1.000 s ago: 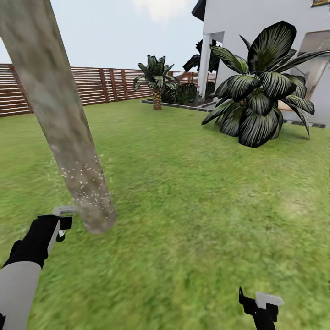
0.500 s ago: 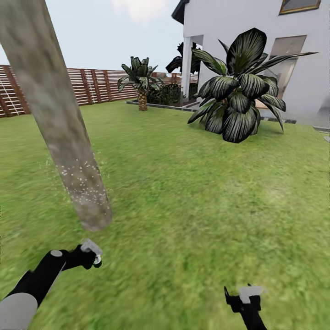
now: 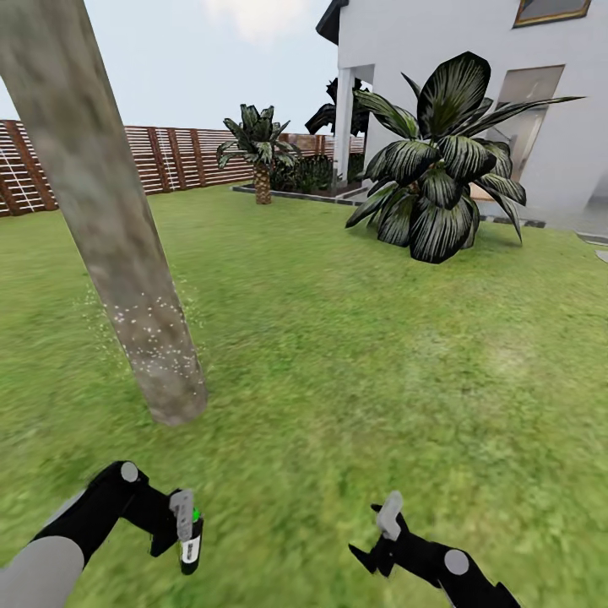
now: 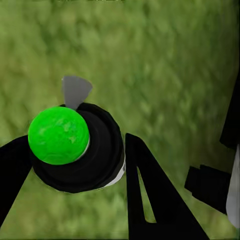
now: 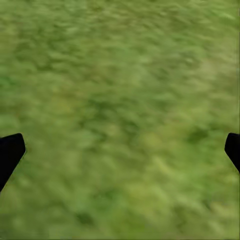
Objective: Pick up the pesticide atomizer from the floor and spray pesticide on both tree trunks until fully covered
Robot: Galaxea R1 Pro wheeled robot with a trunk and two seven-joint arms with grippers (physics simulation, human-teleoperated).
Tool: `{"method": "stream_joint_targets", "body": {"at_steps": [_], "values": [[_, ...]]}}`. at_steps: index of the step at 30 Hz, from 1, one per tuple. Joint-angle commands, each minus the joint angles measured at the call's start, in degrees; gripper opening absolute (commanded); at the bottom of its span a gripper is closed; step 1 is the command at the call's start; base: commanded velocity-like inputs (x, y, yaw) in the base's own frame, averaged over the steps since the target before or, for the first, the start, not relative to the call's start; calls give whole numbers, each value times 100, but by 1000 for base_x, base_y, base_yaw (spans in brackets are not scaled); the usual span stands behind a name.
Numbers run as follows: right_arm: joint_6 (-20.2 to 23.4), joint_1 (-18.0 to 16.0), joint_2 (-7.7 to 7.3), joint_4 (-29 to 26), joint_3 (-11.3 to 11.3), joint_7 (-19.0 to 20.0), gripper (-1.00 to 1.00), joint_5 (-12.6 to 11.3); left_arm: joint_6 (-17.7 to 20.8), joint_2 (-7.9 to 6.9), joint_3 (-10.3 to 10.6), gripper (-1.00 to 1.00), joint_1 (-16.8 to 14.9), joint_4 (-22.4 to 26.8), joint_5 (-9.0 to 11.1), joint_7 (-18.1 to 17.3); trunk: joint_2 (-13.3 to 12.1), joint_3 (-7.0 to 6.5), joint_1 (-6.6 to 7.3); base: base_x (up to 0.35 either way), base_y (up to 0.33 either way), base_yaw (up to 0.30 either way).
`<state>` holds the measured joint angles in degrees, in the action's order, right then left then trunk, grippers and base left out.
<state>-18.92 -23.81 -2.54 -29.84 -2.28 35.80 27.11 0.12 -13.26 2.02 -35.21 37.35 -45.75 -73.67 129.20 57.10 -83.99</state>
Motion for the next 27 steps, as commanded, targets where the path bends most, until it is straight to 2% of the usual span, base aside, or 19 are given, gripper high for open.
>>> {"method": "stream_joint_targets", "body": {"at_steps": [1, 3, 4, 6, 9, 10, 12, 13, 14, 17, 19, 21, 22, 23, 25, 26, 27], "values": [[1, 0, 64, -2, 107, 3, 100, 2, 1, 85, 57, -100, 2, -4, -7, 1, 0, 0, 0, 0, 0, 0], [10, -7, 159, -10, 559, 5, 100, 4, 4, 203, 127, -100, 0, -6, -12, 29, 0, 0, 0, 0, 0, 0], [15, -8, 175, -11, 756, 6, -100, 4, 5, 227, 153, -100, -2, -3, -12, 41, 0, 0, 0, 0, 0, 0], [19, -17, 191, -13, 926, 6, -100, 7, 5, 247, 177, -100, 0, 4, -13, 51, 0, 0, 0, 0, 0, 0], [16, -52, 207, -13, 998, 6, -100, 12, -1, 292, 223, -100, 5, 22, -13, 57, 0, 0, 0, 0, 0, 0], [13, -57, 210, -13, 1004, 6, -100, 13, -2, 335, 339, -100, 5, 20, -17, 57, 0, 0, 0, 0, 0, 0], [12, -61, 301, -80, 1012, 9, -100, 16, 9, 402, 747, -100, 2, 8, -11, 65, 0, 0, 0, 0, 0, 0], [12, -65, 345, -112, 1024, 11, -100, 36, 11, 421, 830, -100, 3, 2, -9, 77, 0, 0, 0, 0, 0, 0], [11, -68, 401, -153, 1131, 9, -100, 142, 13, 495, 911, -100, 4, -5, -7, 120, 0, 0, 0, 0, 0, 0], [17, -69, 590, -248, 1480, 7, -100, 382, 14, 692, 992, -100, -1, -10, -10, 175, 0, 0, 0, 0, 0, 0], [19, -71, 684, -264, 1539, 6, -100, 418, 14, 780, 1006, -100, -3, -7, -16, 184, 0, 0, 0, 0, 0, 0], [20, -71, 710, -267, 1550, 6, -100, 423, 14, 812, 1005, -100, -7, 28, -18, 195, 0, 0, 0, 0, 0, 0], [20, -71, 724, -279, 1553, 6, -100, 425, 20, 832, 1009, -100, -10, 43, -74, 200, 0, 0, 0, 0, 0, 0], [20, -75, 731, -312, 1557, 6, -100, 426, 61, 861, 1007, -100, -11, 48, -244, 202, 0, 0, 0, 0, 0, 0], [20, -85, 769, -388, 1579, 12, -100, 425, 194, 1010, 985, -100, -6, 51, -836, 205, 0, 0, 0, 0, 0, 0], [20, -87, 846, -400, 1586, 13, -100, 426, 233, 1101, 969, -100, -3, 55, -1054, 209, 0, 0, 0, 0, 0, 0], [20, -88, 885, -405, 1588, 14, -100, 426, 249, 1165, 967, -100, -1, 59, -1144, 251, 0, 0, 0, 0, 0, 0]]}}
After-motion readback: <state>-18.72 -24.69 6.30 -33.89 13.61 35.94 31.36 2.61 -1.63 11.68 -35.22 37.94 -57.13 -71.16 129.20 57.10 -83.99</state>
